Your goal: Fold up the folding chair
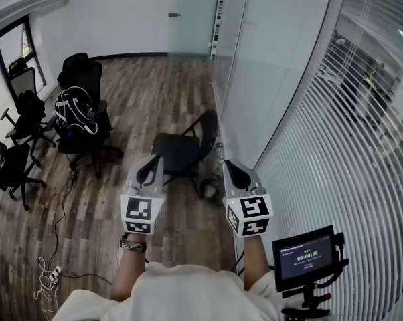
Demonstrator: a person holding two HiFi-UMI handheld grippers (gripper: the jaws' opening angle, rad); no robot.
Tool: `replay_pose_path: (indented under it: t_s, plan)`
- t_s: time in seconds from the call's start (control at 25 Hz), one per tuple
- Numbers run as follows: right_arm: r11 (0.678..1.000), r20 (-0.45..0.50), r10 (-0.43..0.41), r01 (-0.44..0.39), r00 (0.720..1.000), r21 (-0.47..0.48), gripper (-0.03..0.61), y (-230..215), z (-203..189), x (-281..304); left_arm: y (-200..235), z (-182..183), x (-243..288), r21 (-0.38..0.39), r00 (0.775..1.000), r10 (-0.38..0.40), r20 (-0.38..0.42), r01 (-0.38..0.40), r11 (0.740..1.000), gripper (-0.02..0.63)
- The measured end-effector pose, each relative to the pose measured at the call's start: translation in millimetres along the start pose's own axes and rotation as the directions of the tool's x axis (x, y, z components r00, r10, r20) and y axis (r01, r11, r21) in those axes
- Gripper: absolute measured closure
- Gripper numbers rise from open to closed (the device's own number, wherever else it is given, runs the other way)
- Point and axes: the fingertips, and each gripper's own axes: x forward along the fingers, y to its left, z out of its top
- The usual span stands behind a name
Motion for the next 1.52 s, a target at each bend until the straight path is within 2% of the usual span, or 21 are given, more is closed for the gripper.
replay_pose_path:
  t_s: [0.24,0.48,0.84,1.12,1.52]
  plan:
    - [0.998,0.046,0.009,-0.011,0.999,0.062,0.577,0,5,-1,1,-1,2,-0.006,1.000,-0.002,0.003,0.002,1.000,0.615]
    - [0.999,0.039,-0.005,0.004,0.999,0.047,0.577,-6,4,1,-5,0,6,-0.011,1.000,-0.009,0.002,0.009,1.000,0.615]
    - [0.999,0.026,0.019,-0.020,0.999,0.043,0.577,2,1,-5,-12,-4,-3,-0.014,1.000,-0.011,0.005,0.011,1.000,0.615]
    - [0.997,0.039,0.051,-0.053,0.998,0.054,0.577,-35,-7,-3,-40,-5,24,-0.011,1.000,-0.003,-0.015,0.003,1.000,0.615]
    - [0.995,0.011,0.070,-0.071,0.997,0.066,0.575,-44,-16,10,-43,-14,40,-0.062,1.000,-0.020,-0.020,0.018,0.998,0.615]
